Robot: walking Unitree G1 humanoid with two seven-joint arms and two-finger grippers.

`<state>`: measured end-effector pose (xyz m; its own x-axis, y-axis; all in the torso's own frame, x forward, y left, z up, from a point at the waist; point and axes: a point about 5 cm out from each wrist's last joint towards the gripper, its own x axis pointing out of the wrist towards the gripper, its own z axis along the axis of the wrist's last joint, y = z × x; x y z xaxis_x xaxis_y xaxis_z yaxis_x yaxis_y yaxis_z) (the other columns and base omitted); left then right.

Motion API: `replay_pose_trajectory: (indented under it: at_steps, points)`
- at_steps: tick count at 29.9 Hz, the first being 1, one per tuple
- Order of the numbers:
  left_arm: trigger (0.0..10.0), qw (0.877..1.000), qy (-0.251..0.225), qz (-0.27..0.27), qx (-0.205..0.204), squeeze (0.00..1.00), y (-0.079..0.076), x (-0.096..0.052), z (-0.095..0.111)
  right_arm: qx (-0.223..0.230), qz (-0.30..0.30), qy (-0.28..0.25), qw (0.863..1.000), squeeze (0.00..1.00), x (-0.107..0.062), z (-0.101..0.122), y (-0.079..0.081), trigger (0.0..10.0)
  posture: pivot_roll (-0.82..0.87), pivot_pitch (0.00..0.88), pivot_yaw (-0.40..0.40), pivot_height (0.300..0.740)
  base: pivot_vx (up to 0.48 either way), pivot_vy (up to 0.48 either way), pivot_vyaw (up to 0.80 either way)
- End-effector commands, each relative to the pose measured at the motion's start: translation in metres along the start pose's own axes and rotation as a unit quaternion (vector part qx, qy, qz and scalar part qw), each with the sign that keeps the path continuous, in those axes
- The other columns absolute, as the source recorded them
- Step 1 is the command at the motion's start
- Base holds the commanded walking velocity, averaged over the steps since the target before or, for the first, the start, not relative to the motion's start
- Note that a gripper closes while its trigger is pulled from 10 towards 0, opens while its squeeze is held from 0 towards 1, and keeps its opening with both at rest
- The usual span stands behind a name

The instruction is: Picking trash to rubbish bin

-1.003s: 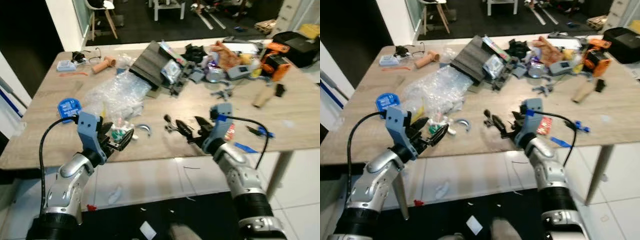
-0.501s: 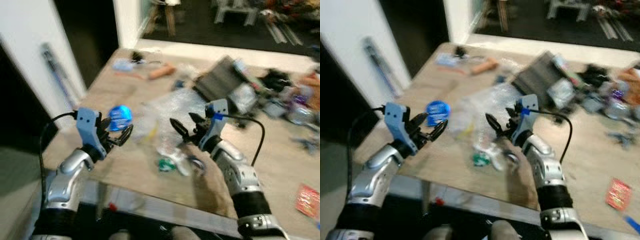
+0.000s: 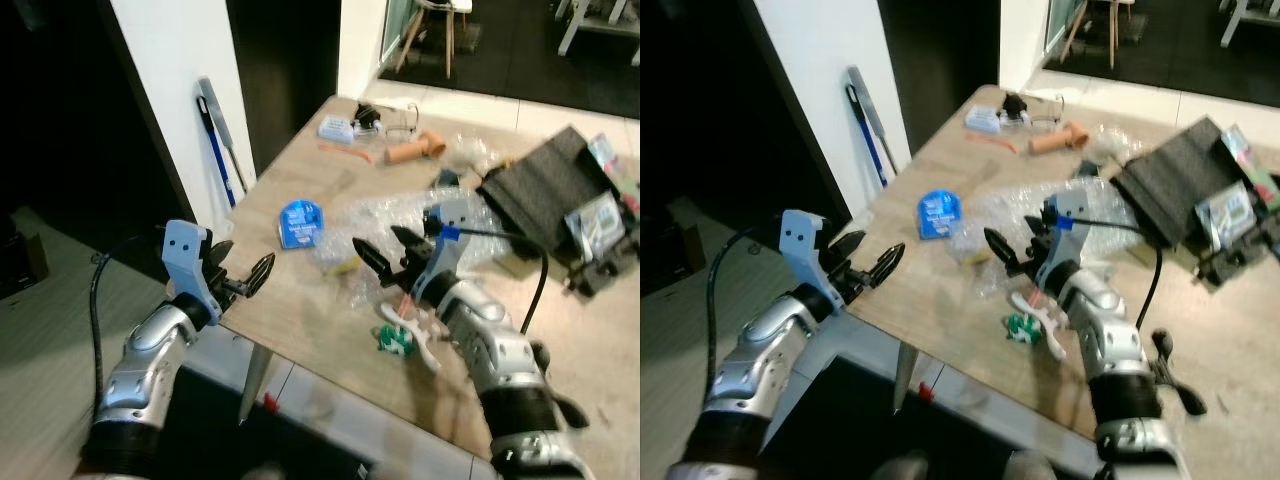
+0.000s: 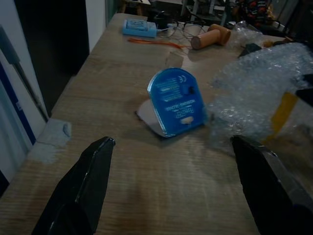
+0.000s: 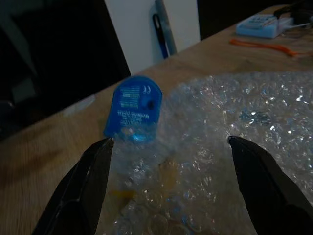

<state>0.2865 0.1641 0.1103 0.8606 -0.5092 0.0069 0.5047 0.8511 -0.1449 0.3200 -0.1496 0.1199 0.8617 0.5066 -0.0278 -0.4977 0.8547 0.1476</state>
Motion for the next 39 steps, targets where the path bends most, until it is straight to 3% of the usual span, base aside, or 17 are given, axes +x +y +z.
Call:
replay_pose_trajectory:
  at_steps: [1,3,4,13,17,18,31,39]
  points:
    - [10.0,1.000,0.002,-0.005,0.000,0.00,-0.001,0.000,0.000,-0.025,-0.005,0.018,1.000,0.00,0.001,-0.002,0.000,10.0,-0.13,0.000,0.021,0.740,0.000,0.000,0.00]
    - [10.0,1.000,-0.001,-0.011,-0.005,0.00,-0.002,0.000,0.001,-0.086,-0.035,0.048,0.995,0.00,0.007,-0.002,-0.004,10.0,-0.13,0.000,0.021,0.740,0.000,0.000,0.00]
    - [10.0,1.000,-0.003,-0.015,-0.008,0.00,-0.002,-0.001,0.001,-0.095,-0.040,0.057,0.993,0.00,0.009,-0.001,-0.004,10.0,-0.12,0.000,0.021,0.740,0.000,0.000,0.00]
    - [10.0,0.999,-0.009,-0.035,-0.015,0.00,-0.007,-0.001,0.002,-0.119,-0.062,0.102,0.986,0.00,0.017,-0.003,-0.004,10.0,-0.12,0.000,0.016,0.740,0.000,0.000,0.00]
    - [10.0,0.999,-0.010,-0.039,-0.017,0.00,-0.008,-0.001,0.002,-0.109,-0.067,0.120,0.984,0.00,0.018,-0.008,-0.005,10.0,-0.12,0.000,0.014,0.740,0.000,0.000,0.00]
    - [10.0,0.999,-0.011,-0.040,-0.017,0.00,-0.008,-0.001,0.002,-0.095,-0.071,0.138,0.983,0.00,0.017,-0.015,-0.006,0.0,-0.12,0.000,0.012,0.740,0.000,0.000,0.00]
    - [10.0,0.999,-0.010,-0.045,-0.018,0.00,-0.008,-0.002,0.002,-0.070,-0.087,0.164,0.980,0.00,0.013,-0.020,-0.010,0.0,-0.13,0.000,0.015,0.740,0.000,0.000,0.00]
    - [10.0,0.999,-0.009,-0.045,-0.018,0.00,-0.008,-0.001,0.002,-0.042,-0.094,0.127,0.987,0.00,0.016,-0.010,-0.011,0.0,-0.13,0.000,0.017,0.740,0.000,0.000,0.00]
